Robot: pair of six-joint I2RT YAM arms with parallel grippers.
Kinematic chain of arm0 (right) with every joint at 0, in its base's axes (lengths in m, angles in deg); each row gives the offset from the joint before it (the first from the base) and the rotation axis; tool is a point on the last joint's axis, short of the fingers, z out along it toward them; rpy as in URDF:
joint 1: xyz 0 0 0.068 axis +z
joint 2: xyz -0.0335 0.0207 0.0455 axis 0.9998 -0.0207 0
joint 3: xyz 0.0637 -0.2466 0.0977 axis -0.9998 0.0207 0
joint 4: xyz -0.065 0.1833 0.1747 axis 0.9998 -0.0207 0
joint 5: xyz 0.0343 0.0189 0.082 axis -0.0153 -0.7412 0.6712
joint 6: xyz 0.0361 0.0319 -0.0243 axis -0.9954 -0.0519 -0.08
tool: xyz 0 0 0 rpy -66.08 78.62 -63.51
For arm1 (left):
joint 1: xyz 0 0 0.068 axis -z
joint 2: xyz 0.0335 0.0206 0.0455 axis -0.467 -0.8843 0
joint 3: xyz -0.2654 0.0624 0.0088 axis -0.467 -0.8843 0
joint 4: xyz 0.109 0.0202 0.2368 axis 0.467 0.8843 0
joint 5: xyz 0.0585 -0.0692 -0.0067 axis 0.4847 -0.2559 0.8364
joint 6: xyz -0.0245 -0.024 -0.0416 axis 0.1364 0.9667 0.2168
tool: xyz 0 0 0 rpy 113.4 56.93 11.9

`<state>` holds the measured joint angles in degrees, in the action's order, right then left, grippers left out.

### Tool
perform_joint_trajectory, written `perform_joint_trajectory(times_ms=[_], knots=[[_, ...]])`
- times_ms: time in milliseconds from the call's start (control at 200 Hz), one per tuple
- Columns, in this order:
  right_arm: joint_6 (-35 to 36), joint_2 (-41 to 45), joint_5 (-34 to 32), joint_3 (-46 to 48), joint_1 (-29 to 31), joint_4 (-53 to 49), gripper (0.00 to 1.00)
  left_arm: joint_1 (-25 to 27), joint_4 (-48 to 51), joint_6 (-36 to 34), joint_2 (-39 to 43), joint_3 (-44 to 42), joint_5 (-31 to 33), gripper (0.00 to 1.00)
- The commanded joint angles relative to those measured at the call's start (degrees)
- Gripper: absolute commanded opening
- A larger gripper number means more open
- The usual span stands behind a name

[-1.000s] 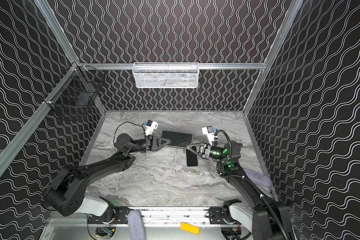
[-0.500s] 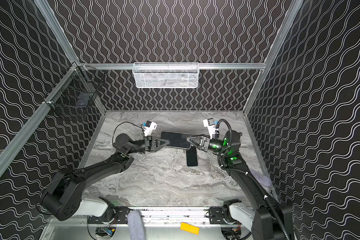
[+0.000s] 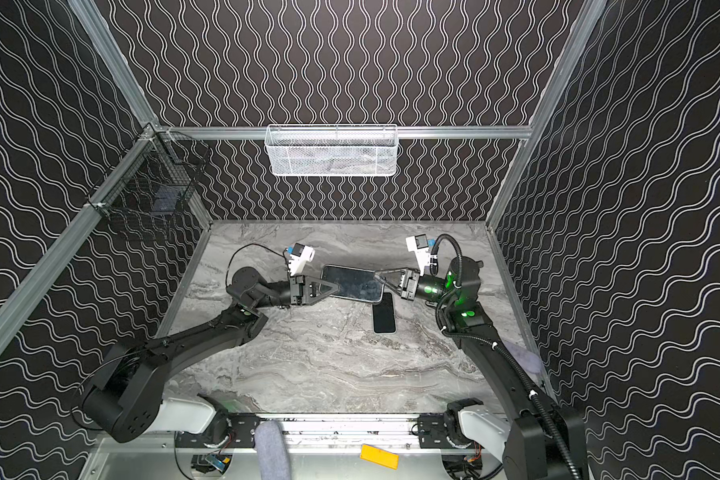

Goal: Put the phone into the phone case

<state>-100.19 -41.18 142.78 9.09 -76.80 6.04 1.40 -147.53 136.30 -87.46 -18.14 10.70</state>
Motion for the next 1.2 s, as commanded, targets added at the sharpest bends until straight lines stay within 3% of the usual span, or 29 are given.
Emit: perform_joint_trajectory(times_ms=[0, 105, 220, 425, 616, 681, 816, 926, 1066, 1191], knots=[[5.9, 0.4, -0.6, -1.2, 0.2, -0.6, 0.37, 0.0, 0.9, 1.3, -0.1, 0.6, -0.1, 0.00], [4.0, -0.1, 1.4, -0.8, 0.1, 2.5, 0.51, 0.1, 1.2, 1.2, 0.1, 0.6, -0.2, 0.00], [0.3, -0.7, 2.4, 0.5, 0.1, 8.3, 0.55, 0.1, 0.8, 1.3, 0.2, 0.4, -0.3, 0.00], [-0.2, -2.5, 4.4, 0.5, 0.2, 9.0, 0.53, 0.1, 1.0, 1.2, 0.7, 0.3, -0.3, 0.00], [1.1, -2.7, 5.1, 0.4, 0.2, 6.8, 0.40, 0.1, 0.2, 1.7, 0.6, 0.5, -0.4, 0.00], [1.8, -2.5, 3.9, 0.7, 0.3, 5.5, 0.42, 0.0, 0.0, 1.8, 0.6, 0.5, -0.3, 0.00], [4.7, -0.6, -2.6, 0.5, 0.1, -1.2, 0.55, 0.1, 0.6, 1.3, 1.1, 0.5, -0.5, 0.00], [4.9, -0.3, -4.7, -0.1, -0.3, -4.0, 0.58, 0.1, 1.8, 0.5, 1.6, 0.5, -0.6, 0.00], [3.8, -0.7, -2.1, 0.2, -0.5, -3.9, 0.55, 0.1, 5.0, -1.9, 2.7, 0.8, -0.4, 0.00], [3.4, -0.8, 1.1, 0.6, -0.4, -3.6, 0.47, 0.1, 6.4, -2.7, 2.8, 1.2, -0.4, 0.00]])
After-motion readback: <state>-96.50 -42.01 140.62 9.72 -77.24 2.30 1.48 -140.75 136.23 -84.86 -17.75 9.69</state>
